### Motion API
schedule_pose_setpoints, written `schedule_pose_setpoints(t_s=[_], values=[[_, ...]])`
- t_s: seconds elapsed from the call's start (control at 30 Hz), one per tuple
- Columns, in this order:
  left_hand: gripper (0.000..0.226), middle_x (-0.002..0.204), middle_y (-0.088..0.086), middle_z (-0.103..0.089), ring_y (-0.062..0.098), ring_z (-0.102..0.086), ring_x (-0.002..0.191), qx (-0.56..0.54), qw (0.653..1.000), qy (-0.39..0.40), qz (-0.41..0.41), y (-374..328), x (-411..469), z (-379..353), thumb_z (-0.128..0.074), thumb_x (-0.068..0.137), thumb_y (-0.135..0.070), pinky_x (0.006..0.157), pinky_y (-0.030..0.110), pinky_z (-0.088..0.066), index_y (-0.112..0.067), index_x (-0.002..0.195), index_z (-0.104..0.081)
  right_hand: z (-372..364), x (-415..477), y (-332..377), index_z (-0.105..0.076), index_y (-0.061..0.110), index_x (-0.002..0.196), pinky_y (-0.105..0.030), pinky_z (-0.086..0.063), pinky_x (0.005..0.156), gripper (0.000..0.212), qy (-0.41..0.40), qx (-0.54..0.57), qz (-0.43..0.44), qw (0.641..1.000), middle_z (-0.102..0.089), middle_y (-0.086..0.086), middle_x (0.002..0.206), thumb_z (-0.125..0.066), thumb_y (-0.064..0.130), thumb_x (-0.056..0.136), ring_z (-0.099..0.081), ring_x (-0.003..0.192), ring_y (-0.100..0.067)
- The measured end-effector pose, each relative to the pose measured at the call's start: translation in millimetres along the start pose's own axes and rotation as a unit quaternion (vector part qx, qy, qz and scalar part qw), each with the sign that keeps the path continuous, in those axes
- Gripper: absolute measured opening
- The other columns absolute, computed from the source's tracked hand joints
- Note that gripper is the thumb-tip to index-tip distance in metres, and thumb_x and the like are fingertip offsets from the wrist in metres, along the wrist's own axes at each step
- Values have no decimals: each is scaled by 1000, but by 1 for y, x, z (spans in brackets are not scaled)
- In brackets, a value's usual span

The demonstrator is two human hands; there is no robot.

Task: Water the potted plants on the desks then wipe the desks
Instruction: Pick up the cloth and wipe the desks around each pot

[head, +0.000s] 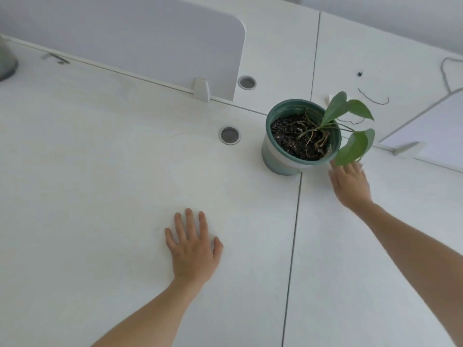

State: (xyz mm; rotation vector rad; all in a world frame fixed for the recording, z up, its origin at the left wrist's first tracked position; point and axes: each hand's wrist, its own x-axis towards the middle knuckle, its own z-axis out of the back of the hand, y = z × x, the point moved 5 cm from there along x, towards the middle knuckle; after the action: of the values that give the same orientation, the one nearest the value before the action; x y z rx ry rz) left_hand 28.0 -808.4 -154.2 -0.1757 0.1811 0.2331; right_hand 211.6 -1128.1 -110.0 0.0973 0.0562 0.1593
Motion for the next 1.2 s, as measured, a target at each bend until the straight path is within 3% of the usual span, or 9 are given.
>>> schedule_pose_setpoints(t_s=[0.07,0.17,0.4,0.6,0.77,0.93,1.0,1.1,1.2], values=[[63,128,26,-56,38,-31,122,2,1000,-3,-2,0,0,0,-34,75,-39,92,56,-21,-2,121,-58,-1,20,13,-42,18,130,-51,-23,111,52,4,91,-119,989,-39,-17,143,-20,43,91,-28,134,-37],[64,127,26,-57,39,-34,122,9,1000,5,4,0,0,-1,-34,75,-39,92,55,-22,-2,120,-59,-22,24,37,-27,30,142,-48,0,117,48,62,84,-177,979,-11,-3,157,-19,33,95,-3,144,-31],[65,124,28,-58,50,-54,113,-16,997,80,7,-2,-1,2,-33,73,-39,85,64,-43,0,117,-60,-36,-53,53,-21,43,141,-46,-2,115,44,54,78,-189,977,-9,-5,157,-19,37,98,2,145,-26],[65,151,22,-27,44,-21,139,-35,999,33,17,-3,-6,5,-31,85,-40,107,60,-15,-6,141,-35,-43,-134,95,-37,35,137,-47,-7,114,47,59,94,-164,980,-25,-7,152,-19,37,94,-9,143,-29],[64,156,17,-11,38,-5,143,-27,999,25,4,-1,-8,5,-37,92,-39,112,55,-6,-10,146,-19,-39,-200,119,-53,26,111,-50,-48,77,35,8,71,-151,986,-65,-8,113,-38,25,80,-54,109,-36],[62,156,18,-13,38,-6,143,-47,998,41,-10,1,-10,5,-39,92,-38,112,54,-7,-9,145,-22,-31,-265,125,-46,24,111,-37,-48,53,37,-46,66,-171,982,-68,-2,90,-41,21,74,-61,73,-34],[58,155,18,-16,37,-8,143,-72,997,29,-17,5,-13,7,-42,92,-34,113,52,-7,-9,143,-28,-24,-290,121,-46,20,115,-37,-48,59,38,-65,143,-223,962,-67,-7,101,-43,17,77,-59,80,-35],[44,149,20,-30,36,-19,140,-132,990,17,-40,8,-27,12,-47,90,-22,111,47,-18,-3,130,-46,-21,-336,103,-41,14,126,-30,-39,60,44,-84,311,-392,862,-56,-6,101,-52,14,84,-55,89,-27],[34,134,18,-51,34,-34,132,-241,968,19,-71,-2,-74,23,-47,91,-17,105,42,-29,0,117,-58,-5,-386,97,-39,16,126,-27,-37,57,46,-155,398,-445,787,-54,-2,101,-56,14,84,-55,81,-21]])
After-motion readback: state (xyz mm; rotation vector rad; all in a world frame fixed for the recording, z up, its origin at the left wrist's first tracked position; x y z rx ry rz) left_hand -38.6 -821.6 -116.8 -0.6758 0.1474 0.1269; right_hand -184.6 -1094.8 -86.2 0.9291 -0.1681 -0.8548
